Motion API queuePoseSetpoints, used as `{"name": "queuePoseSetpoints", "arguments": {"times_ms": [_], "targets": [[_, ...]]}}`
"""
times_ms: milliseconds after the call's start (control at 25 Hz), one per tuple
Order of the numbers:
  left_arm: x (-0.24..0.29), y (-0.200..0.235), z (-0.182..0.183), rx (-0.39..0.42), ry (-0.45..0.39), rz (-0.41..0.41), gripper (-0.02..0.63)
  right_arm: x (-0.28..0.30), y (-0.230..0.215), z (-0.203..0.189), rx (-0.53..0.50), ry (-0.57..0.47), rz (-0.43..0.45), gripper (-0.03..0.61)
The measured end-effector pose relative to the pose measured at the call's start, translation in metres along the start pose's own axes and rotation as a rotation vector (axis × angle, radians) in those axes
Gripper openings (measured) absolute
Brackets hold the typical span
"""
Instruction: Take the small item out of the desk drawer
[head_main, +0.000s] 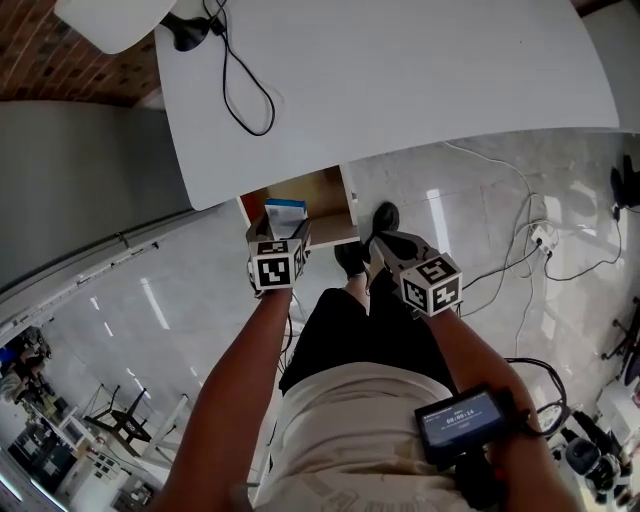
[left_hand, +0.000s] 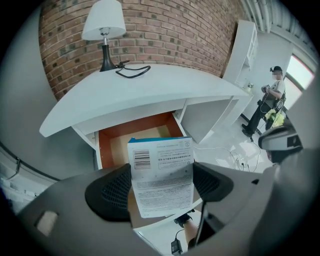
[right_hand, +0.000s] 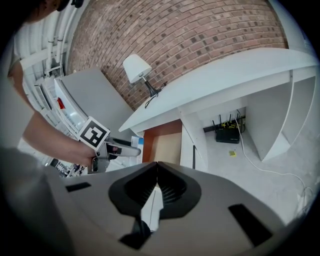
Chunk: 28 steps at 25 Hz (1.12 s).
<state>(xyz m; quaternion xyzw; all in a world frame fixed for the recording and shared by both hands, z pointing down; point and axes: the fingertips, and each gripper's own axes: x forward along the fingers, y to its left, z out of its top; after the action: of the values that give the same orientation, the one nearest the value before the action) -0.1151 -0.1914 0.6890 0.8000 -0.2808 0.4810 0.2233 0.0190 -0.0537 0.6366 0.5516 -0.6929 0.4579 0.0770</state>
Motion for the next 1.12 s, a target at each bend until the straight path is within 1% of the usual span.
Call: {"name": "queuePoseSetpoints", "arguments": {"times_ms": [320, 560, 720, 1120], "targets": [[-0.029, -0.001, -0.001, -0.031, -0.040, -0.003, 0.385, -0.006, 0.014, 0.013, -0.022, -0.013, 0.004, 0.006], [-0.051, -0.009, -0.007, -0.060, -0.066, -0.034, 0.385, -0.012, 0.031, 0.021, -0.057, -0.016, 0.016, 0.006], [-0.065, -0.001, -0.001, -0.075, -0.105, -0.046, 0.385, -0.007, 0.046, 0.035, -0.093, -0.027, 0.030, 0.006], [-0.108, -0.013, -0.001, -0.121, -0.205, -0.061, 0.386, -0.028, 0.064, 0.048, -0.147, -0.057, 0.030, 0.006]]}}
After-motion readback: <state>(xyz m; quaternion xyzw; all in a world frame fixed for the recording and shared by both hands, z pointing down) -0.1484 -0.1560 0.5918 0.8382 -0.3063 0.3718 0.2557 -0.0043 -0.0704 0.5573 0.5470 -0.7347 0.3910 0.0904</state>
